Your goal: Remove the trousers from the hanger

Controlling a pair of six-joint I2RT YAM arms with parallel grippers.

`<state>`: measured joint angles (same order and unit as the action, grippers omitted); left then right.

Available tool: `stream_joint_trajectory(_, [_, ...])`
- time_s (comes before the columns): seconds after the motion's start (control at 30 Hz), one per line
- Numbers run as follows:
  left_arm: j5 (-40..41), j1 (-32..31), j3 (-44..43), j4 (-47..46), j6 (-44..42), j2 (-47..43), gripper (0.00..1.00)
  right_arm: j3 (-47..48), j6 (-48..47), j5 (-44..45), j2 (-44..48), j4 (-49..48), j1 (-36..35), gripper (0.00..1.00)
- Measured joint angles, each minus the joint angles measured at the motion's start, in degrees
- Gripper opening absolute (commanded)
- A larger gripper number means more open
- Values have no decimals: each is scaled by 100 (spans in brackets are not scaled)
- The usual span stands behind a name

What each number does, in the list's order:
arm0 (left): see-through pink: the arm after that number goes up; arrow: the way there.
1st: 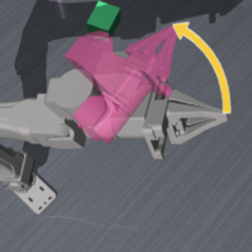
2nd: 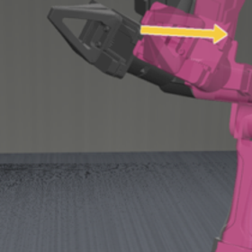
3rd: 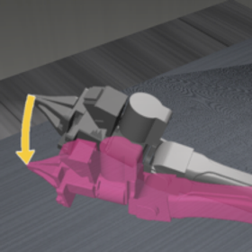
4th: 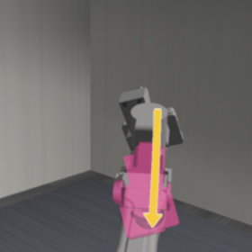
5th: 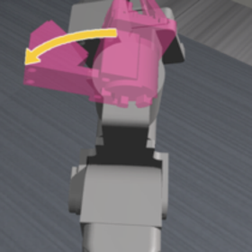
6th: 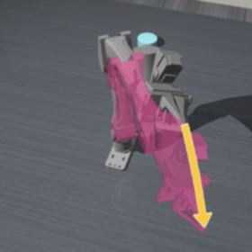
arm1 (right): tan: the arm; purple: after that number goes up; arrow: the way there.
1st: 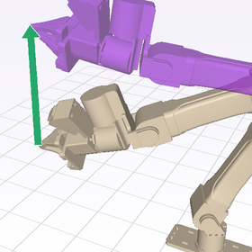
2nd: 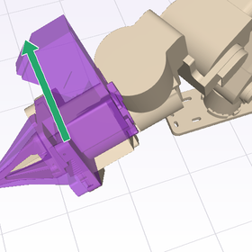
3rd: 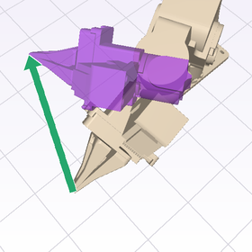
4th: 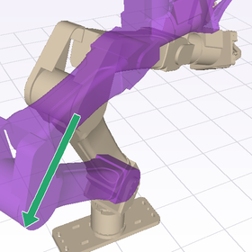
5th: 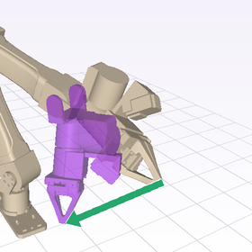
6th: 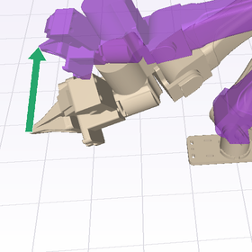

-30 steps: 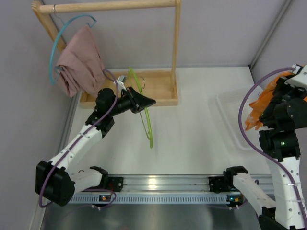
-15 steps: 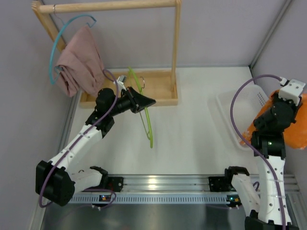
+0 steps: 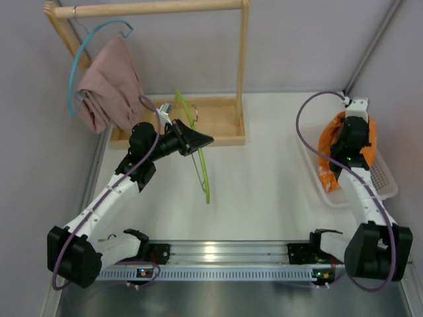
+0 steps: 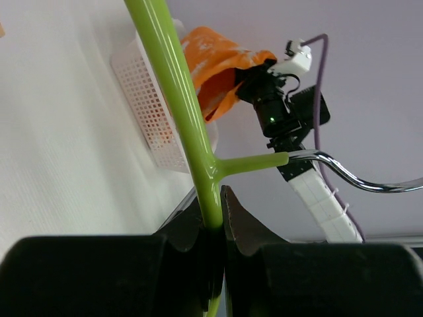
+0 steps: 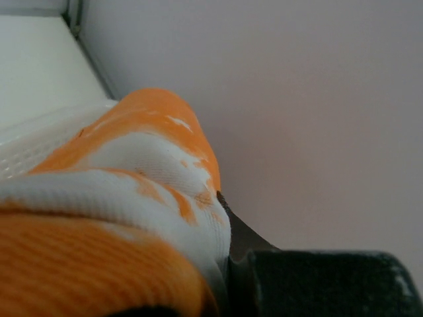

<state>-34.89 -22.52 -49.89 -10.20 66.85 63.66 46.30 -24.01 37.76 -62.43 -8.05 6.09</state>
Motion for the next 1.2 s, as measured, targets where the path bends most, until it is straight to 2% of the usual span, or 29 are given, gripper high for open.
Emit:
stream_joint_trajectory(0.03, [-2,0,-2,4,-11,-4,0,-24,39,-133,-205,-68,4,20])
stream_joint_trajectory(0.1, [-7,0,-35,44,-17,-2,0,-44,173,-376,-684,-188,4,25])
stream_joint_trajectory(0.3, [-168,11,-435,125,-9,48,0,87,612,-883,-1659,59,39,60])
stream_joint_trajectory(0.33, [-190,11,-518,122,4,52,0,146,678,-979,-1690,146,63,77])
stream_joint_trajectory(0.37, [-219,11,-592,120,22,59,0,208,756,-1108,-1690,254,122,86])
stream_joint_trajectory(0.4, [-240,11,-658,118,39,68,0,262,820,-1187,-1665,358,162,98])
stream_joint_trajectory(0.67, [-446,15,-968,-162,391,468,0,575,1016,-2358,-916,1519,525,99])
stream_joint_trajectory(0.83, [-544,15,-1394,-409,640,861,0,999,1025,-4052,-9,2479,804,100])
stream_joint_trajectory(0.97, [-557,13,-1779,-726,811,1045,0,1576,1384,-5939,581,2824,787,99])
stream_joint_trajectory(1.1, [-476,-28,-2026,-966,870,1158,0,2039,2188,-6968,772,2651,407,99])
stream_joint_trajectory(1.2, [-402,-94,-2074,-1045,870,1226,0,2197,2719,-7195,667,2433,-411,98])
